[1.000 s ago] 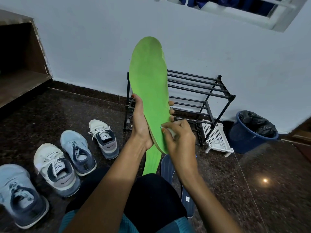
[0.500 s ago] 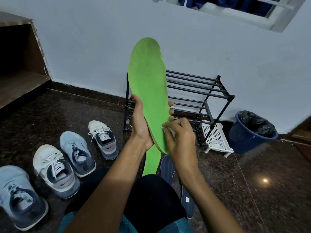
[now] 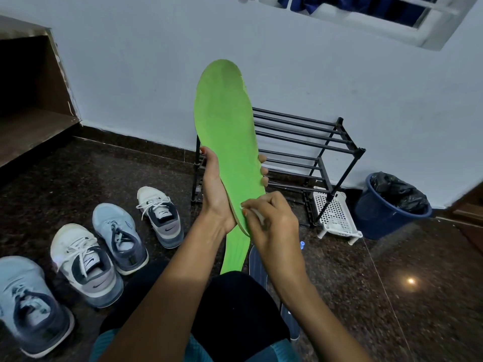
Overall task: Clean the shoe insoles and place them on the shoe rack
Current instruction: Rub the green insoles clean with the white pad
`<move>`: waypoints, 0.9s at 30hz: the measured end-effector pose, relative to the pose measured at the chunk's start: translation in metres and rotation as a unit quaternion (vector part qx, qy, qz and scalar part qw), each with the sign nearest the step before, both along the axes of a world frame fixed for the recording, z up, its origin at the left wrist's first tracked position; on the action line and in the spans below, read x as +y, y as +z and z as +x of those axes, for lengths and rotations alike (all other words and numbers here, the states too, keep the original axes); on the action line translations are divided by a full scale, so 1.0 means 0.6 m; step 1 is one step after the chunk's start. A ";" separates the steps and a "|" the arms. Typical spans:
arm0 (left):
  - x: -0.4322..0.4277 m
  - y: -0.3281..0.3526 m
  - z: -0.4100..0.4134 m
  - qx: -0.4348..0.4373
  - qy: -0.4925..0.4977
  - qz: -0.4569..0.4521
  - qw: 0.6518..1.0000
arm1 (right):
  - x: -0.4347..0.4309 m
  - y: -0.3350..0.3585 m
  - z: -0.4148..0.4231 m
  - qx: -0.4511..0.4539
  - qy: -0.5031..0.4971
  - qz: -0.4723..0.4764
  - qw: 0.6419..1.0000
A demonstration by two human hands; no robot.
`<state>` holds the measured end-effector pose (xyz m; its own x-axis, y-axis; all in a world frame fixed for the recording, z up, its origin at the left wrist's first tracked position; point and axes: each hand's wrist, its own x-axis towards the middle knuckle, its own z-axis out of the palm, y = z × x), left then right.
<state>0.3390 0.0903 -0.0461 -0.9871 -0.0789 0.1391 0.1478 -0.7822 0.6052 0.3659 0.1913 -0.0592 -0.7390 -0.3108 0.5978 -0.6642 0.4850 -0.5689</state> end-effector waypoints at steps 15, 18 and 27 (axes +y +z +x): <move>0.000 0.002 -0.003 -0.005 0.030 0.009 1.000 | -0.006 -0.003 0.009 -0.033 0.037 -0.023 0.999; 0.001 -0.001 -0.001 -0.003 0.010 -0.002 1.000 | 0.000 -0.001 -0.001 -0.009 0.009 0.002 1.000; 0.002 -0.001 -0.001 -0.013 0.009 -0.015 1.000 | -0.003 -0.009 -0.010 -0.002 -0.023 -0.004 1.000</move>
